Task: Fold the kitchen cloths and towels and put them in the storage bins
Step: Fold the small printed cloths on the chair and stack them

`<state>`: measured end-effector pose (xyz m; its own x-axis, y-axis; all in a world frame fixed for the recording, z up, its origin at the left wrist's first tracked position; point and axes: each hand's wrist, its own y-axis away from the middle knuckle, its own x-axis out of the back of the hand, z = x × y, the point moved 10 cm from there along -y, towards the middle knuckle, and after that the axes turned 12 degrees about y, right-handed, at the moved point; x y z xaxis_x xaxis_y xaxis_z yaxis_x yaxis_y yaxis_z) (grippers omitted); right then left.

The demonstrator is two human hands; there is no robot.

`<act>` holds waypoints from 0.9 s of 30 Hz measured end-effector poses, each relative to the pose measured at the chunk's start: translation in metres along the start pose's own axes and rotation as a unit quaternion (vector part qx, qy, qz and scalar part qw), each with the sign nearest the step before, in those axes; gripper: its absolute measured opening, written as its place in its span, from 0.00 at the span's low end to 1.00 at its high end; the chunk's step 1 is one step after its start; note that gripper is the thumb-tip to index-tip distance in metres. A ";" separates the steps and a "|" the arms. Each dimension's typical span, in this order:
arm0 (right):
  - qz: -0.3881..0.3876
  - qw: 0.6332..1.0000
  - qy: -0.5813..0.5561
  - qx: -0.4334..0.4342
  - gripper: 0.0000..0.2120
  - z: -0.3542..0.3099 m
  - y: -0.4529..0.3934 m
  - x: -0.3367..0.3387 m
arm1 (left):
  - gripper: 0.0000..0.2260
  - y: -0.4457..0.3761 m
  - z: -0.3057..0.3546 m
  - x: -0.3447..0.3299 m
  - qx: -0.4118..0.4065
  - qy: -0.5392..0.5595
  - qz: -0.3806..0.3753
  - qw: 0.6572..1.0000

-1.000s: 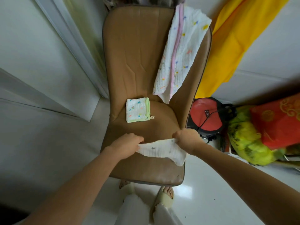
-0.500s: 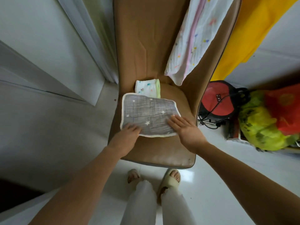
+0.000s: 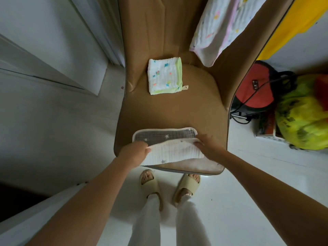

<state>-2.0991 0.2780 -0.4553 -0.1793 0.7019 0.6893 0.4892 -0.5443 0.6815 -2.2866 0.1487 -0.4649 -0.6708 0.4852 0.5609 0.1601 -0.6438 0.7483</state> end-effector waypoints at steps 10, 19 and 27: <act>0.018 0.993 -0.037 -0.108 0.13 0.016 -0.040 -0.002 | 0.13 -0.037 -0.012 0.044 0.032 -0.032 0.115 0.992; 0.066 0.983 -0.045 -0.168 0.20 0.019 -0.048 -0.009 | 0.24 -0.019 -0.044 0.037 0.140 0.133 0.216 0.957; 0.285 0.943 -0.009 -0.170 0.15 0.009 -0.041 0.047 | 0.14 -0.035 -0.052 0.049 0.084 0.313 0.293 0.899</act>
<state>-2.1197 0.3371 -0.4532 0.0455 0.2562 0.9655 0.1988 -0.9495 0.2426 -2.3624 0.1640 -0.4817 -0.7037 -0.3708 0.6060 0.6909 -0.5559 0.4621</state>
